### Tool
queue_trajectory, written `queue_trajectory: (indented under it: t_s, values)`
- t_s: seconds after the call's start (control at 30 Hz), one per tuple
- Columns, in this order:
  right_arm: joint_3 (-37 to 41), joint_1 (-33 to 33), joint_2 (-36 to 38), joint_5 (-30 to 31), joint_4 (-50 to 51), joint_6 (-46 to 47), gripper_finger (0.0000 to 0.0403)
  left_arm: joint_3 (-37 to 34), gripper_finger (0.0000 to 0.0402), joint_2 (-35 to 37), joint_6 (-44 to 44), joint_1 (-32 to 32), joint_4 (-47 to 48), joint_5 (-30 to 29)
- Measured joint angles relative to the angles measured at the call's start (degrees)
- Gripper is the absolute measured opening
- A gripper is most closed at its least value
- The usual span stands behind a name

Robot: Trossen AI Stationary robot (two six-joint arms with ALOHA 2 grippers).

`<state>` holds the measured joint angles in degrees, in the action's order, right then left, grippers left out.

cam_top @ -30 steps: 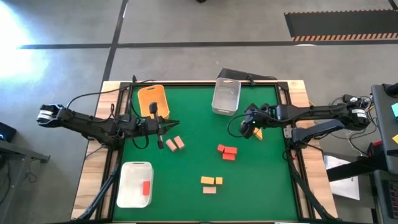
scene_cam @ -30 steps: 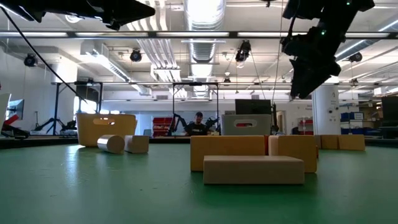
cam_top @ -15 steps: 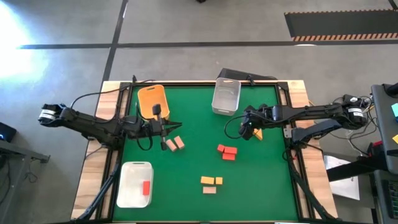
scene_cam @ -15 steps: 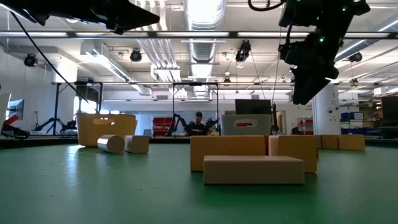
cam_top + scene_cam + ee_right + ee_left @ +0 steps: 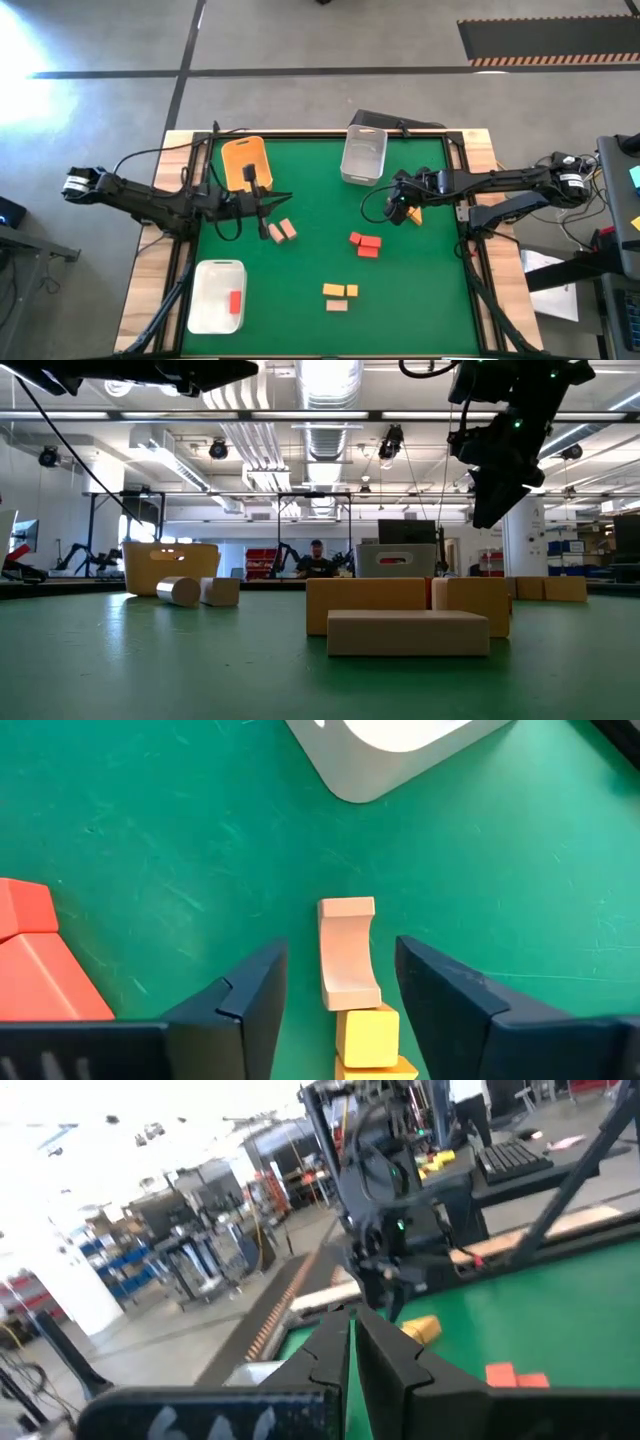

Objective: Sort & place blocks by color
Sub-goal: Put the brown block into the gray bin

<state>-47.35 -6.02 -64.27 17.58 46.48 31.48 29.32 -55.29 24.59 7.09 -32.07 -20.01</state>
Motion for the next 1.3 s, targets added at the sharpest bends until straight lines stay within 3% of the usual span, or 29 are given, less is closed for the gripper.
queue_trajectory:
  t_s: [0.23,0.5,0.6,0.73,1.07,1.3]
  values:
    - [0.0,0.0,0.0,0.0,0.0,0.0,0.0121,0.5,0.0005,0.0,4.5,0.0,-7.1,0.0]
    - [0.0,0.0,0.0,-0.1,0.3,5.3,0.0071,0.3,0.0005,-0.2,4.6,0.0,-6.8,0.0]
    - [0.0,0.0,0.0,-2.2,0.3,8.5,0.007,0.3,0.0005,-0.1,4.6,0.0,-6.9,0.0]
    - [0.0,0.0,0.0,-4.8,0.2,9.1,0.0106,0.3,0.0005,-0.1,4.8,0.0,-6.9,0.0]
    - [0.0,-1.1,0.0,-7.4,2.4,6.7,0.0249,0.3,0.0005,-0.1,4.9,0.0,-6.9,0.0]
    - [0.3,-2.1,-2.0,-5.4,2.0,7.0,0.029,0.3,0.0005,1.5,3.6,2.1,-5.9,-0.2]
